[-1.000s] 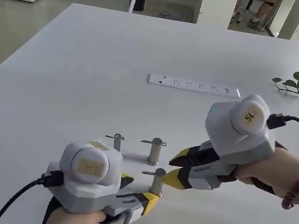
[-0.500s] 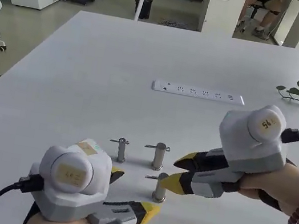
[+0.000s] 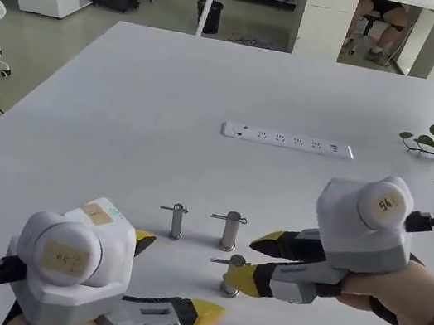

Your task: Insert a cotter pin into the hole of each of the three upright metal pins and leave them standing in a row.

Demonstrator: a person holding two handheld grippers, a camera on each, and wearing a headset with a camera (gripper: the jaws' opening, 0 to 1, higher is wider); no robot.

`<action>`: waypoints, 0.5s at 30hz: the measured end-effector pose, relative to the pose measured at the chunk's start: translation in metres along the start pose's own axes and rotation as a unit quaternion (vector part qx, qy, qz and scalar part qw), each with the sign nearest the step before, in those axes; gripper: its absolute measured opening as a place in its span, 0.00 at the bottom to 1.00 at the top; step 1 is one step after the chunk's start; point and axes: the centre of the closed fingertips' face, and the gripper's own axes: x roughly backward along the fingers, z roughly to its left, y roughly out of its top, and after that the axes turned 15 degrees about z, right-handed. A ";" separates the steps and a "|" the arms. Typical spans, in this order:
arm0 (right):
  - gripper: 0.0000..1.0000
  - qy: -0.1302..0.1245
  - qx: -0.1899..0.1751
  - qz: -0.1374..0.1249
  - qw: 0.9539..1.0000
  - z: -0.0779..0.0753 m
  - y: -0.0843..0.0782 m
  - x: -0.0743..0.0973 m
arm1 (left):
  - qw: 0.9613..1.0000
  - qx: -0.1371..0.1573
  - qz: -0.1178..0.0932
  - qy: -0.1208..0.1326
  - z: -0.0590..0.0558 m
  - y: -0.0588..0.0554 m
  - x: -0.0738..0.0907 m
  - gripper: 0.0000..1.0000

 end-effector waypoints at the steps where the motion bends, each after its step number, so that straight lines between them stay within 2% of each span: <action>1: 0.35 0.000 0.002 -0.001 1.000 0.000 0.000 -0.001 | 1.000 0.003 0.000 0.002 0.001 0.000 0.001 0.74; 4: 0.33 -0.004 0.001 0.000 1.000 -0.001 -0.001 -0.004 | 1.000 0.011 -0.005 0.007 0.005 0.000 0.003 0.74; 7: 0.29 -0.019 0.014 0.006 1.000 -0.005 -0.002 -0.007 | 1.000 0.012 -0.008 0.009 0.005 0.000 0.006 0.74; 15: 0.19 -0.032 0.019 0.007 0.999 -0.013 -0.003 -0.013 | 1.000 0.016 -0.011 0.013 0.005 -0.003 0.011 0.74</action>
